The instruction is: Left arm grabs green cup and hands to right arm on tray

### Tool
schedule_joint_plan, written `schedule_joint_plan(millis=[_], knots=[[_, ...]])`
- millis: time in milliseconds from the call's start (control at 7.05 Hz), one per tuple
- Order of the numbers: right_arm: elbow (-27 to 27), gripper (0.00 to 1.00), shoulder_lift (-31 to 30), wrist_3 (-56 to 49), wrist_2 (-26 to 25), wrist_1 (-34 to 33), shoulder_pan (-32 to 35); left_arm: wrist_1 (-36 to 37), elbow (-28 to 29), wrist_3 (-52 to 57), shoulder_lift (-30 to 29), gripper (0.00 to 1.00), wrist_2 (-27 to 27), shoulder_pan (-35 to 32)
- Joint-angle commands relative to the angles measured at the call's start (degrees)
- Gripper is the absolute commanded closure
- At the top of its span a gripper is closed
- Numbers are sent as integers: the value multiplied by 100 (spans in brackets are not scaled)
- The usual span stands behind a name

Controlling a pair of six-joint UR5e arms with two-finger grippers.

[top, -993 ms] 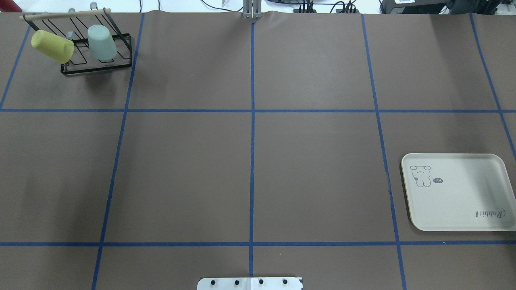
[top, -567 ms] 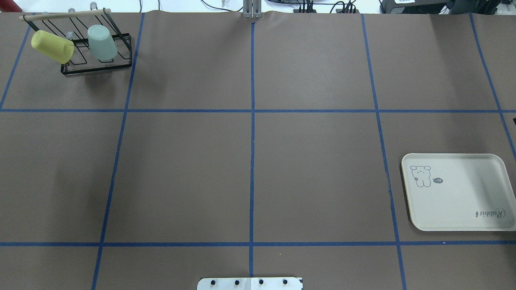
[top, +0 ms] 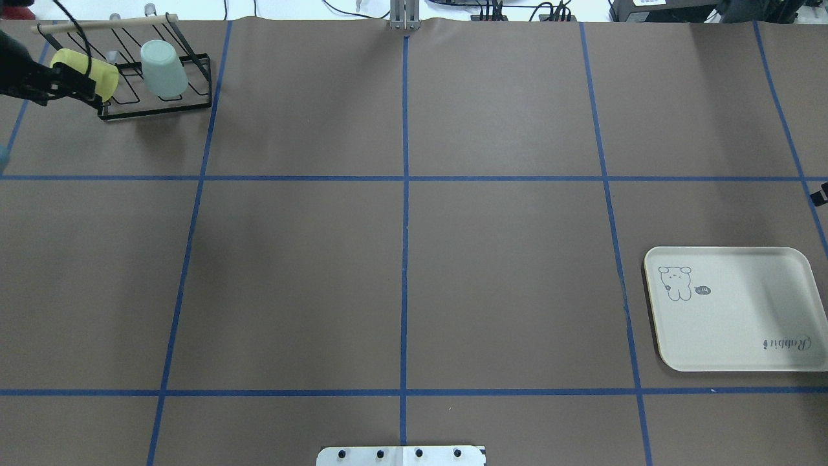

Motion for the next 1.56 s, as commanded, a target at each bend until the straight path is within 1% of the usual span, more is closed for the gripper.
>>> schedule_joint_plan(millis=[0, 142, 284, 425, 567, 851, 1134, 1418], knots=[[-27, 0, 61, 9, -14, 2, -101, 492, 744, -643, -1189, 5, 360, 321], [-62, 0, 78, 1, -14, -7, -101, 573, 885, -724, -1366, 5, 693, 444], [-106, 0, 87, 1, -23, 2, -101, 565, 1043, -716, -1473, 5, 749, 463], [-124, 0, 87, 1, -23, 2, -101, 565, 1210, -690, -1587, 5, 1028, 489], [-133, 0, 87, 1, -14, -7, -118, 573, 1429, -663, -1710, 5, 1431, 620], [-150, 0, 87, 1, -14, -7, -145, 573, 1589, -619, -1702, 6, 1531, 630], [-168, 0, 87, 9, 12, -7, -154, 573, 1896, -610, -1842, 6, 1584, 647], [-185, 0, 87, 9, 12, 2, -163, 573, 2211, -610, -2035, 7, 1786, 656]])
